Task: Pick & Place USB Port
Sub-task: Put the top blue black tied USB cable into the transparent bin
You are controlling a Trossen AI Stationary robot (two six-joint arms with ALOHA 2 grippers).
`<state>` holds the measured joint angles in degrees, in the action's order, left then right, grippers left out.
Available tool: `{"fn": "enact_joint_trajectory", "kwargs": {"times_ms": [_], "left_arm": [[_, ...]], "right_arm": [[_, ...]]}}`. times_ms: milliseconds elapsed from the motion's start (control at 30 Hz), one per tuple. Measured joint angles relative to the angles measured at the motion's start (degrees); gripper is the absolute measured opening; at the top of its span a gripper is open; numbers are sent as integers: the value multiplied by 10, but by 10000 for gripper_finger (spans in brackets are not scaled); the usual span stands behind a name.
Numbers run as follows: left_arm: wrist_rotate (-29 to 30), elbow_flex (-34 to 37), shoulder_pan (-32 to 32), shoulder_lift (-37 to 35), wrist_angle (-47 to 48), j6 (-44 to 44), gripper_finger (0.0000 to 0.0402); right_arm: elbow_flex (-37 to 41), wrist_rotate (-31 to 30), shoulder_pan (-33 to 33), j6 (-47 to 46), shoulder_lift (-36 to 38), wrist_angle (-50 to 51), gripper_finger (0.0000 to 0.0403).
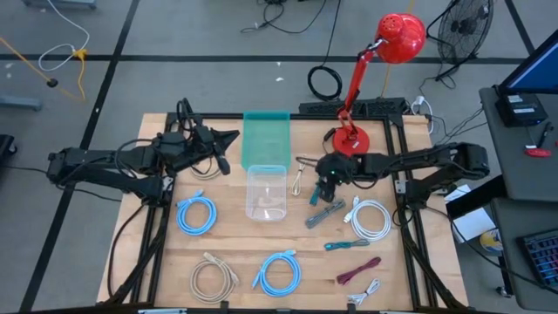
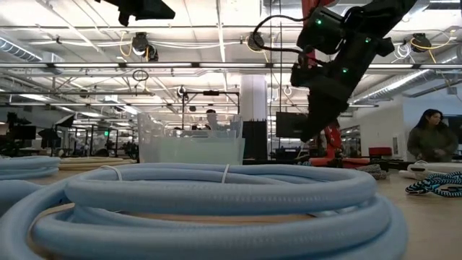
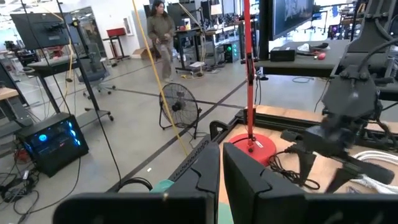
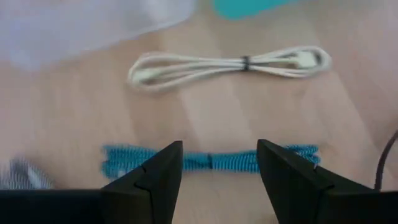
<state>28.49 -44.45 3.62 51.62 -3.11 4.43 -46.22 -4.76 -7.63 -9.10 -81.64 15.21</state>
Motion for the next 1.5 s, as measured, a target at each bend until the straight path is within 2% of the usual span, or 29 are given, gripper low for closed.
{"fn": "enact_joint_trajectory", "kwargs": {"times_ms": [133, 200, 367, 433, 667, 867, 1000, 1200, 1300, 1400, 1500], "left_arm": [[0, 0, 0, 0, 0, 2, 26], [0, 0, 0, 0, 3, 2, 26], [-1, 0, -4, 0, 9, 1, 26], [-2, 0, -8, 0, 10, 0, 26], [-2, 0, -20, 0, 12, -1, 26], [0, 0, -24, 0, 11, -5, 26], [0, 0, -24, 0, 12, -8, 26], [0, 0, -30, 0, 16, -16, 26], [0, 0, -35, 0, 16, -17, 26], [0, 0, -39, 0, 15, -17, 26], [0, 0, -39, 0, 14, -17, 26]], "right_arm": [[1, 3, 22, 120, -39, 4, 189], [0, -2, 27, 180, -61, -25, 188], [0, -109, 36, 271, -85, -78, 195], [0, -131, 36, 280, -83, -75, 198], [0, -132, 40, 234, -80, -31, 207], [-10, -131, 68, 224, -76, -20, 204], [-33, -130, 88, 156, -74, -25, 205], [-51, -119, 107, 102, -75, 39, 205], [-77, -133, 94, -46, -75, 98, 205], [-89, -132, 75, -199, -74, 117, 204], [-88, -100, 53, -351, -75, 133, 204]]}}
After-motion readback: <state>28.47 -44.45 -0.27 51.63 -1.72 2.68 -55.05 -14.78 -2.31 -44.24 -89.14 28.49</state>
